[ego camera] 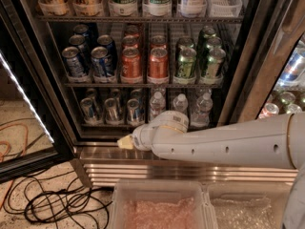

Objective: Pick redbull can from bottom shelf of fridge

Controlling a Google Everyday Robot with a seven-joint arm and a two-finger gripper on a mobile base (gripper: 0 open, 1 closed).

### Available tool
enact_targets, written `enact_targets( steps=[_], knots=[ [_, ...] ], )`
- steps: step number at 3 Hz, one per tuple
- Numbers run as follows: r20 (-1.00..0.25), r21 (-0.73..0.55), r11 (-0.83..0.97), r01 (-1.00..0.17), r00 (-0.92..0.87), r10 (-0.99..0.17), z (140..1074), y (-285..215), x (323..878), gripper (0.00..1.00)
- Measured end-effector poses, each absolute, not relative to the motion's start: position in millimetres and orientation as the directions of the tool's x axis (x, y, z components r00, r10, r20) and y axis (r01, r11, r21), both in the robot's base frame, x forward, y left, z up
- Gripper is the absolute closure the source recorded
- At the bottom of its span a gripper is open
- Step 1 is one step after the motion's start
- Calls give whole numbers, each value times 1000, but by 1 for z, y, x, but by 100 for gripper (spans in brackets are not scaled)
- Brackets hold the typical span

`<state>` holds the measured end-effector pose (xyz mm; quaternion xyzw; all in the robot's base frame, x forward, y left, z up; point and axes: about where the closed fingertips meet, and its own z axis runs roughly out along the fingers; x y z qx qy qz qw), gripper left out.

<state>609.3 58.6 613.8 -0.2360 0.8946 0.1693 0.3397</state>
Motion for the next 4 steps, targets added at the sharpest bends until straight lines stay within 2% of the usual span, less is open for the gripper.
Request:
enact_targets(
  steps=[2,4],
  knots=[
    [-721,70,849,-524,-615,-320,609,61,647,23],
    [-773,-16,893,-449,-561,-296,611,44,686,21]
  ],
)
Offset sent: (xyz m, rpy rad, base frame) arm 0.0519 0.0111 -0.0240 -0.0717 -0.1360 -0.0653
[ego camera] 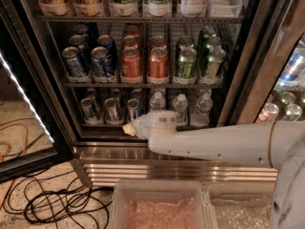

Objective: Pick redbull can from bottom shelf of fridge

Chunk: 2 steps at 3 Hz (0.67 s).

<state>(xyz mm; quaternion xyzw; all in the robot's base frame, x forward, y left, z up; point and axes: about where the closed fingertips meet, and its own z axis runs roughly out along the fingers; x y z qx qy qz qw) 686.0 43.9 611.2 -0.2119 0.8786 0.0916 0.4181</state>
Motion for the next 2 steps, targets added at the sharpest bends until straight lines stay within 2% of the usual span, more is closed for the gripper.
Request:
enact_targets(
  steps=[2],
  knots=[
    [-813,-20,902,-432,-518,-266,619,51,702,21]
  ],
)
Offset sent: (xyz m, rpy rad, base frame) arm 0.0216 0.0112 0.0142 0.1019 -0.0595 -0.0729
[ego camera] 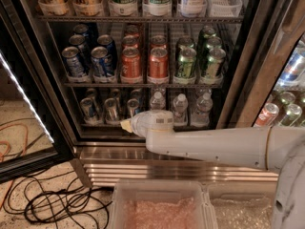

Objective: Pick redbull can from bottom shelf of fridge

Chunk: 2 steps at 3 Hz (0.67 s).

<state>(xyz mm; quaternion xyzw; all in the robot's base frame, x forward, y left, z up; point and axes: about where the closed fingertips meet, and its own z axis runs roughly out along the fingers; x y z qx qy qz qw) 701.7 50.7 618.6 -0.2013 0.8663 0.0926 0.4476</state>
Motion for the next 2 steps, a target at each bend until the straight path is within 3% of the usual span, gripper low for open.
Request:
enact_targets(
  steps=[2],
  knots=[
    [-831,-12,919,-394,-507,-228,626,46,719,23]
  ],
)
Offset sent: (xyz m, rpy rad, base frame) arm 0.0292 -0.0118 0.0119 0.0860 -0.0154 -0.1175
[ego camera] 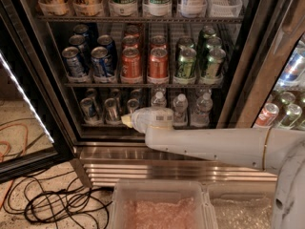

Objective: Pick redbull can from bottom shelf of fridge

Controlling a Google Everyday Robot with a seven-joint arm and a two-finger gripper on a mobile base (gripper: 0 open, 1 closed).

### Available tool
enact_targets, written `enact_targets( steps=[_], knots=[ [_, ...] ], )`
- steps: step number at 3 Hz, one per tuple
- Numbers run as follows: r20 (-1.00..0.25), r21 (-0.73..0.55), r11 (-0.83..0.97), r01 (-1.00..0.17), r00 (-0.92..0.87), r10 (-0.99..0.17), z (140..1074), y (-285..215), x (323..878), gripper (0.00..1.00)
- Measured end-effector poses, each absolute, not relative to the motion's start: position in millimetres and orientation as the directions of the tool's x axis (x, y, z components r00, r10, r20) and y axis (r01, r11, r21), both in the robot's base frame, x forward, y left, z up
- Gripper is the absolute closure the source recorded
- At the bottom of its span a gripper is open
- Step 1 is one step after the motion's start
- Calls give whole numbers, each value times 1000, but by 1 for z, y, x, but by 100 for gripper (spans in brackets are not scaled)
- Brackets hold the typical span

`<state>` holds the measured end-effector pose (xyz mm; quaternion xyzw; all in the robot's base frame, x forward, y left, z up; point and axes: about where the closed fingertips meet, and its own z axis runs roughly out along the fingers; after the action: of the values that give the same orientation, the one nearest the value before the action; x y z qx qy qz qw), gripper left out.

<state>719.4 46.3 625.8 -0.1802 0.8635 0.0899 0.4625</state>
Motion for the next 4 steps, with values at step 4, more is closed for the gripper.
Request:
enact_targets(
  steps=[4],
  knots=[
    [-841,-7,939,-343,-506,-192,616,44,759,24]
  ],
)
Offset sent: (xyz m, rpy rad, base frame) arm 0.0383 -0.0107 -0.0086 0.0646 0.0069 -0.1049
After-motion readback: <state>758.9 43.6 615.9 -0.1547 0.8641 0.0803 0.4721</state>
